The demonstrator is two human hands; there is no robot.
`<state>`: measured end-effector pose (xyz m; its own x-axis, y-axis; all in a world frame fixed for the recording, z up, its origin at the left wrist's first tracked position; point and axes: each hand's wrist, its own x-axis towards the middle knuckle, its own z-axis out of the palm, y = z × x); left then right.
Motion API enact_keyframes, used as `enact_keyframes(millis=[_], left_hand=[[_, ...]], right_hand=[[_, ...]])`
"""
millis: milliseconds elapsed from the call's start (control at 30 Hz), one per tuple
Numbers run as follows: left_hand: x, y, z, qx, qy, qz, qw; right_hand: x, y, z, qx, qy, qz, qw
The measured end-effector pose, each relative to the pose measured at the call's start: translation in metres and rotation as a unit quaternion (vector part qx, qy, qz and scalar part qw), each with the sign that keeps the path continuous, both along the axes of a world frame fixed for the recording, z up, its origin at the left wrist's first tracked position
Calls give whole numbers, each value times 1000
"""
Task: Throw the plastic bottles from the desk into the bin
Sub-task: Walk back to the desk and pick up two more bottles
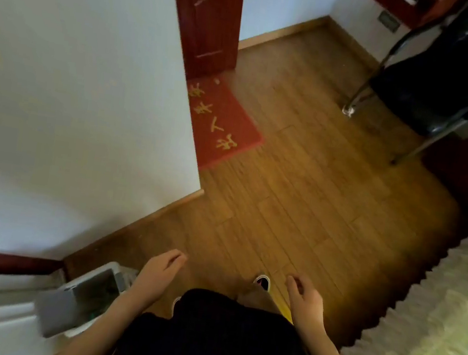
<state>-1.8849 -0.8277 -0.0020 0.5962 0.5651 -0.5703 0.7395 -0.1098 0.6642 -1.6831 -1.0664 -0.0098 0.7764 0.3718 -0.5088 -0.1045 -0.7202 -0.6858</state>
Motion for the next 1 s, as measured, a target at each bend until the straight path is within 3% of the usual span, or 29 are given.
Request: enact_keyframes(millis=[200, 367, 800, 1000], left_hand=[[134, -29, -15, -40, -4, -27, 999], [227, -37, -8, -41, -25, -31, 998], [432, 60, -35, -26, 9, -9, 1000], [596, 152, -20, -63, -33, -31, 997]], right_hand=[[80, -63, -21, -30, 39, -88, 995], [174, -71, -12, -10, 22, -104, 994], [414, 25, -23, 19, 12, -106, 994], [544, 90, -16, 9, -9, -152, 988]])
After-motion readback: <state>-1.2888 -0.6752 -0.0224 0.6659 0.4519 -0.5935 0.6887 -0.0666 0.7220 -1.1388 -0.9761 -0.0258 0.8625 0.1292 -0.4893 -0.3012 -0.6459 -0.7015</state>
